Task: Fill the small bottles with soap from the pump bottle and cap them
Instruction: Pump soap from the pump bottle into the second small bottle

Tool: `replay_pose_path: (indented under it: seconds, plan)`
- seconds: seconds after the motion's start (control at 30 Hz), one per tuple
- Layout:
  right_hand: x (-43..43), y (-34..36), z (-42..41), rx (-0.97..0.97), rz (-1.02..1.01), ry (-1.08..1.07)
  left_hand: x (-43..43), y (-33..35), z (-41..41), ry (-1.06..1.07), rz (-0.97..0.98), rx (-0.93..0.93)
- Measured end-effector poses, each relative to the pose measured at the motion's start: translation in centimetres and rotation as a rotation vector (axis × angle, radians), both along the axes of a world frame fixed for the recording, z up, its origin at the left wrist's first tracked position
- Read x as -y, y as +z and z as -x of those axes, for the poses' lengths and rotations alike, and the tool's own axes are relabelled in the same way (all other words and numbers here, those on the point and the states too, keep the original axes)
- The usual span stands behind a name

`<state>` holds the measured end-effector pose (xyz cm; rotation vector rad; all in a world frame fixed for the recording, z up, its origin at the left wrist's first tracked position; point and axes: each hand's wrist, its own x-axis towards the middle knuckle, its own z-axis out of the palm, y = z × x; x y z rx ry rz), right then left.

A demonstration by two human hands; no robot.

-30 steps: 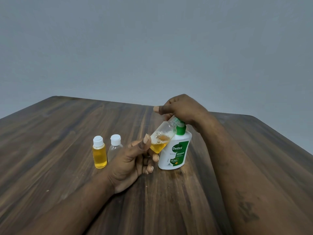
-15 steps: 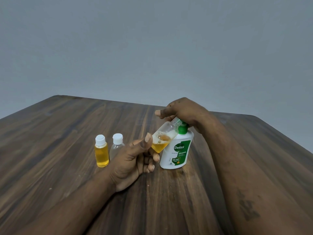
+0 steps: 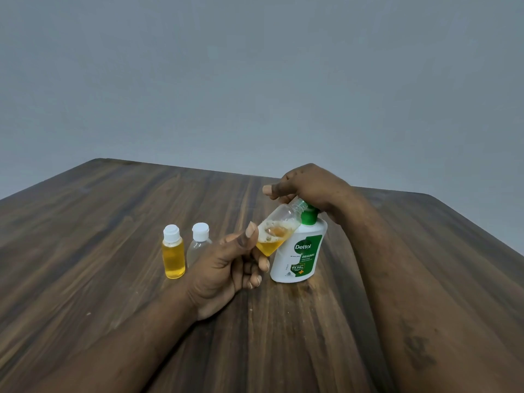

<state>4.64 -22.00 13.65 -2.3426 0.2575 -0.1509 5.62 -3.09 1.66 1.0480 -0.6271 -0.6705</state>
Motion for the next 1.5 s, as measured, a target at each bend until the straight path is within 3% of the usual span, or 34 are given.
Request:
replay_pose_path:
  seconds: [0.23,0.43,0.8,0.93,1.03,1.37,1.5]
  plan:
    - [-0.21,0.61,0.20,0.200,0.049,-0.031,0.09,0.09,0.14,-0.025,0.034,0.020]
    - [-0.09,-0.07,-0.19,-0.002,0.029,-0.038,0.01,0.02,0.00,0.004,0.014,-0.009]
    - [-0.44,0.66,0.21,0.206,0.062,-0.070,0.00,0.16,0.26,-0.036,0.030,0.011]
    - [-0.26,0.13,-0.14,0.077,0.060,-0.045,0.02,0.21,0.27,-0.021,0.018,0.005]
    - [0.07,-0.29,-0.07,-0.005,-0.060,-0.046,0.00,0.14,0.22,-0.004,0.003,-0.005]
    - [0.02,0.51,0.06,0.155,0.001,-0.009,0.06,0.24,0.28,-0.023,0.029,0.008]
    - [0.05,0.00,-0.06,0.044,-0.011,-0.007,0.03,0.21,0.28,-0.015,0.013,0.006]
